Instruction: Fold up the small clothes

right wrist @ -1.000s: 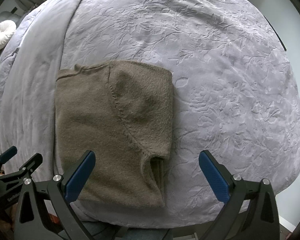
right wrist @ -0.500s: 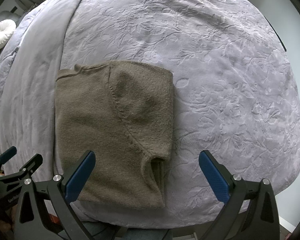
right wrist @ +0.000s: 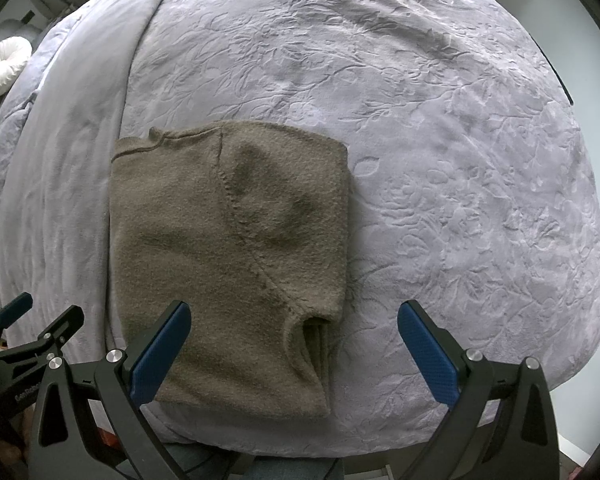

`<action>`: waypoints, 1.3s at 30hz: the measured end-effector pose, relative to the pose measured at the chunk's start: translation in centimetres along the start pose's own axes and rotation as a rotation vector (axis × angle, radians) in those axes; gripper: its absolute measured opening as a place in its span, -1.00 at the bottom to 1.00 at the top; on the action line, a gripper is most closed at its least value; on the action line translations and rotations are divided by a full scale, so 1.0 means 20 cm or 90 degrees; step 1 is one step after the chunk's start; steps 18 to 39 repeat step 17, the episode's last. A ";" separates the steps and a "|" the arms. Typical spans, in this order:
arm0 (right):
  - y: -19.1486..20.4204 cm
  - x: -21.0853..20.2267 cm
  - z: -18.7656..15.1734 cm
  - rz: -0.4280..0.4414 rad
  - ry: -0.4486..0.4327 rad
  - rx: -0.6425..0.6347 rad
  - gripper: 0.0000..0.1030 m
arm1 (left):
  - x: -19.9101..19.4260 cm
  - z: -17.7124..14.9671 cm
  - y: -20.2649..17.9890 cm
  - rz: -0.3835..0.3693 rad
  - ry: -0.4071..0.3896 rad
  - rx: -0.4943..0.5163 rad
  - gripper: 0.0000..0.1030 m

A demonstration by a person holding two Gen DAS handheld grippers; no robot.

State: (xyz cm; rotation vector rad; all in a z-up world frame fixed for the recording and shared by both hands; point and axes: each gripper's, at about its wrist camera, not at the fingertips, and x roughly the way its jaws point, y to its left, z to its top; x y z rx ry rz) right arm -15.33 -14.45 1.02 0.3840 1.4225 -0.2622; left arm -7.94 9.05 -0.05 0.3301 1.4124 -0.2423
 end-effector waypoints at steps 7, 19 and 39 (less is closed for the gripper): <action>0.00 0.02 0.02 -0.002 0.004 -0.008 0.99 | 0.00 0.00 0.00 -0.007 -0.002 0.002 0.92; 0.01 0.02 0.03 -0.003 0.005 -0.010 0.99 | -0.01 -0.01 -0.03 -0.012 -0.011 0.019 0.92; 0.01 0.02 0.03 -0.003 0.005 -0.010 0.99 | -0.01 -0.01 -0.03 -0.012 -0.011 0.019 0.92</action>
